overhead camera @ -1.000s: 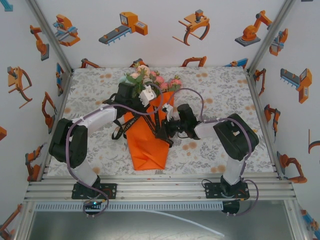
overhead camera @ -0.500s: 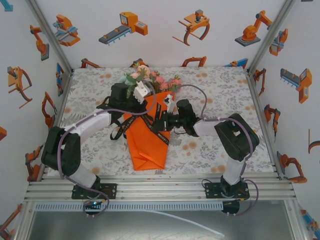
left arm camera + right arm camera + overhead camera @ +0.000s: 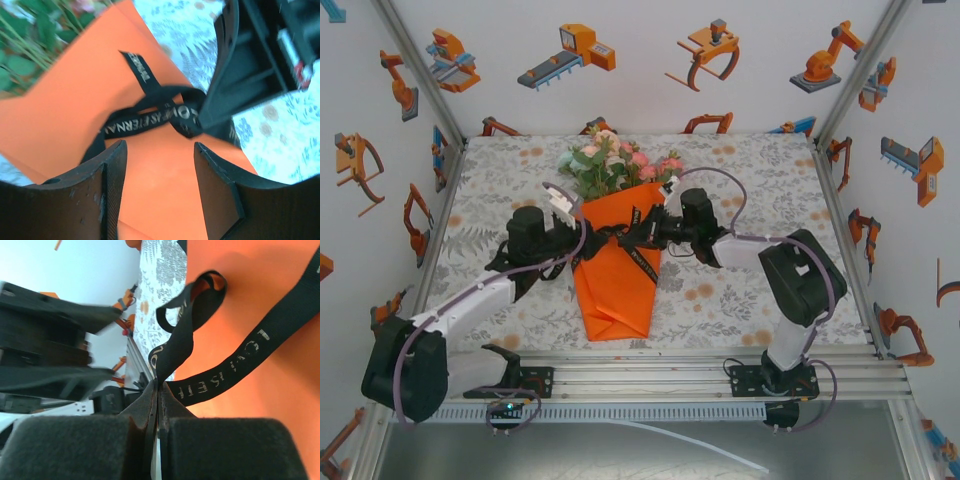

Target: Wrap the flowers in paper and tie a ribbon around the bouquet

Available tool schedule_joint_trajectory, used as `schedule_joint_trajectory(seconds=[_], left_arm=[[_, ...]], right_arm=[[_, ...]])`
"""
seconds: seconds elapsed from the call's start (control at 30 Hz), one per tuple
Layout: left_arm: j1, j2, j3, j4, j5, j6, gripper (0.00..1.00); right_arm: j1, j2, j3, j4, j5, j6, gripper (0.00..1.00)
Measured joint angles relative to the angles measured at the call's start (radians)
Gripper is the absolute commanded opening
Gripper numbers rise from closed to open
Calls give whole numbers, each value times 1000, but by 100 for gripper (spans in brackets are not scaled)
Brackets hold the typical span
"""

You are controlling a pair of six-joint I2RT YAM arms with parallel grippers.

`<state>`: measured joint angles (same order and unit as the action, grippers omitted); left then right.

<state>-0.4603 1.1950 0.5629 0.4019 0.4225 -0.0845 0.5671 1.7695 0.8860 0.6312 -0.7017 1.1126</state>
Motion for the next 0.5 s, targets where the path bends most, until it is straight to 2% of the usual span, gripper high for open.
schedule_joint_trajectory(seconds=[0.23,0.5], left_arm=[[-69,143,-47,212,81,1,54],[-76,299,-41,373,61,-5,56]], right_arm=[[0,-8,31,25,13,43,0],[0,-8,31,25,15,44,0]])
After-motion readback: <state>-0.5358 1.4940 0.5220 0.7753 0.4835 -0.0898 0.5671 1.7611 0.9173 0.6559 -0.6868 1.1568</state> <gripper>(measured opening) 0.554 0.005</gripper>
